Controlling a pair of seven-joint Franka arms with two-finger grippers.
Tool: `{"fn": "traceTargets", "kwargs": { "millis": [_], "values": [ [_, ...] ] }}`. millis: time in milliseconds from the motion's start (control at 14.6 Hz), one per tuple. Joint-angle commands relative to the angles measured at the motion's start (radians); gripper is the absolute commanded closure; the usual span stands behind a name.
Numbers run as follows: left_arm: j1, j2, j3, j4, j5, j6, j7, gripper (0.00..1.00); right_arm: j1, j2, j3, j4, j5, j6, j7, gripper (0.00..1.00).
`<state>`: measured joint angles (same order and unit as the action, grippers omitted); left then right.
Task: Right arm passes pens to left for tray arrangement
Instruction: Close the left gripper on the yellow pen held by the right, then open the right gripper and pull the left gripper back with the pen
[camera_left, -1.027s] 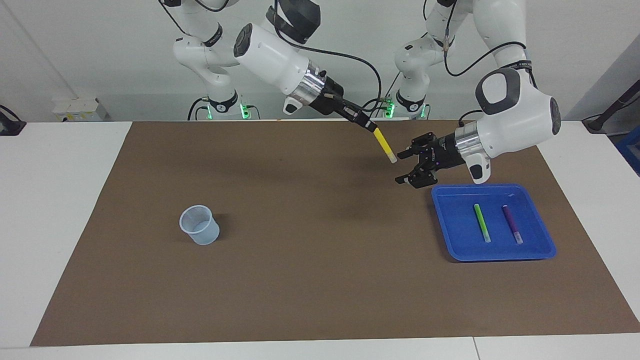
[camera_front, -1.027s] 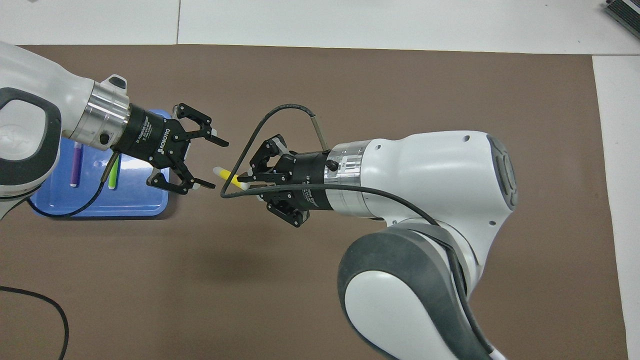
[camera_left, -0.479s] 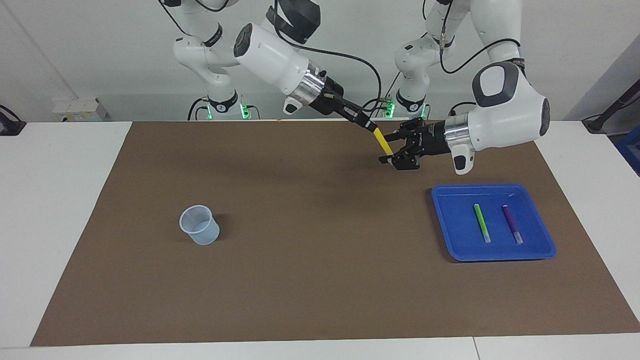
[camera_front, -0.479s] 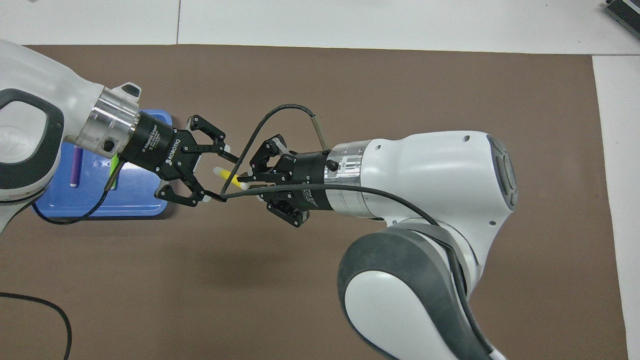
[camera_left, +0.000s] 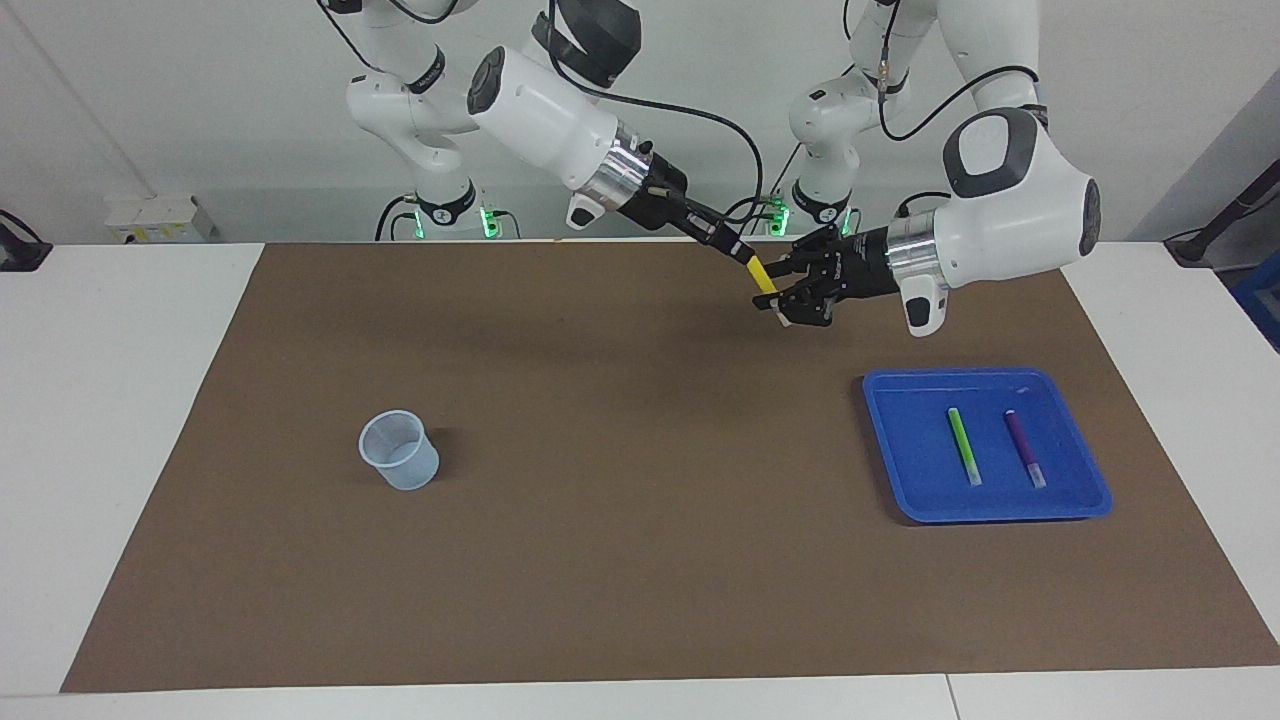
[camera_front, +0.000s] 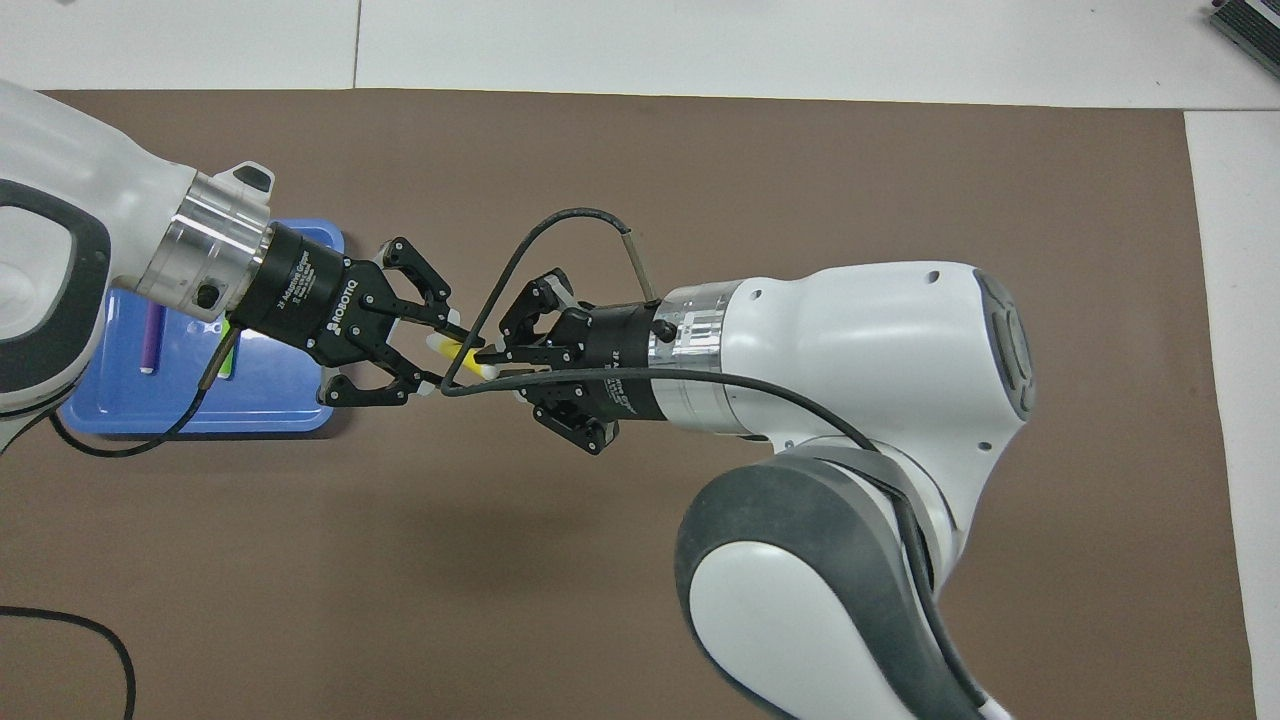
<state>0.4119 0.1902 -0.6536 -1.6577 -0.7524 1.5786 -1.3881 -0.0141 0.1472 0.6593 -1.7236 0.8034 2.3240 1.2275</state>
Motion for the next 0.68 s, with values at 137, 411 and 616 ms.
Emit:
{"fn": "traceTargets", "kwargs": {
  "millis": [137, 411, 616],
  "values": [
    [0.016, -0.021, 0.000, -0.004, -0.016, -0.015, -0.014, 1.00, 0.003, 0.012, 0.002, 0.012, -0.006, 0.014, 0.004, 1.00],
    [0.016, -0.021, 0.002, -0.004, -0.010, -0.014, -0.011, 1.00, 0.003, 0.014, 0.002, 0.013, -0.006, 0.014, 0.004, 1.00],
    [0.016, -0.025, 0.002, -0.004, -0.007, -0.014, -0.009, 1.00, 0.003, 0.014, 0.002, 0.013, -0.006, 0.014, 0.004, 1.00]
  ]
}}
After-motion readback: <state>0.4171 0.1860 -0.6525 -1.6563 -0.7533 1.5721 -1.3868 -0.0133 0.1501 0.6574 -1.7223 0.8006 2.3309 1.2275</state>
